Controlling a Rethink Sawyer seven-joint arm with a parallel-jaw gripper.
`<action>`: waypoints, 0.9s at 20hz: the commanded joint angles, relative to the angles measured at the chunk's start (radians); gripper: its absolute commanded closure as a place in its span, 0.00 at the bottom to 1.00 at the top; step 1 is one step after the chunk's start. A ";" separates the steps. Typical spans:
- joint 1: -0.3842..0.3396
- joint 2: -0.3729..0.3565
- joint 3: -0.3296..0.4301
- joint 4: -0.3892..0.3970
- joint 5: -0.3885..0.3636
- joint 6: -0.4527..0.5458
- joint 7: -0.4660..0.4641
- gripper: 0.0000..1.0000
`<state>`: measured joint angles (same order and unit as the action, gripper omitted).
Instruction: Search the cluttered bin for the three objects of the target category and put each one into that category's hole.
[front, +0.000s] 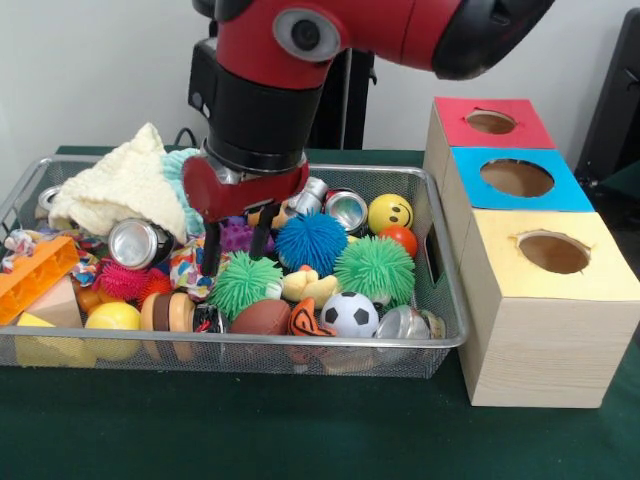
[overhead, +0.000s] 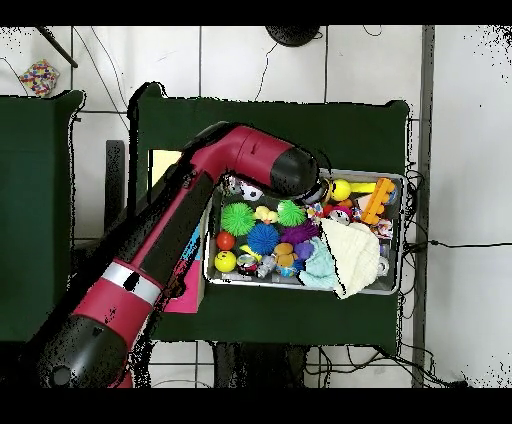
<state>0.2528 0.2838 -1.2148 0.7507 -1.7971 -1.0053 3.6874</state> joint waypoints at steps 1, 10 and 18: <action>-0.064 -0.026 0.227 -0.115 0.138 -0.179 0.158 0.00; -0.062 -0.016 0.230 -0.121 0.116 -0.271 0.197 0.00; -0.050 0.069 0.129 -0.142 -0.013 -0.464 0.248 0.00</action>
<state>0.2123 0.2786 -1.1207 0.7039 -1.7646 -1.2849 3.6874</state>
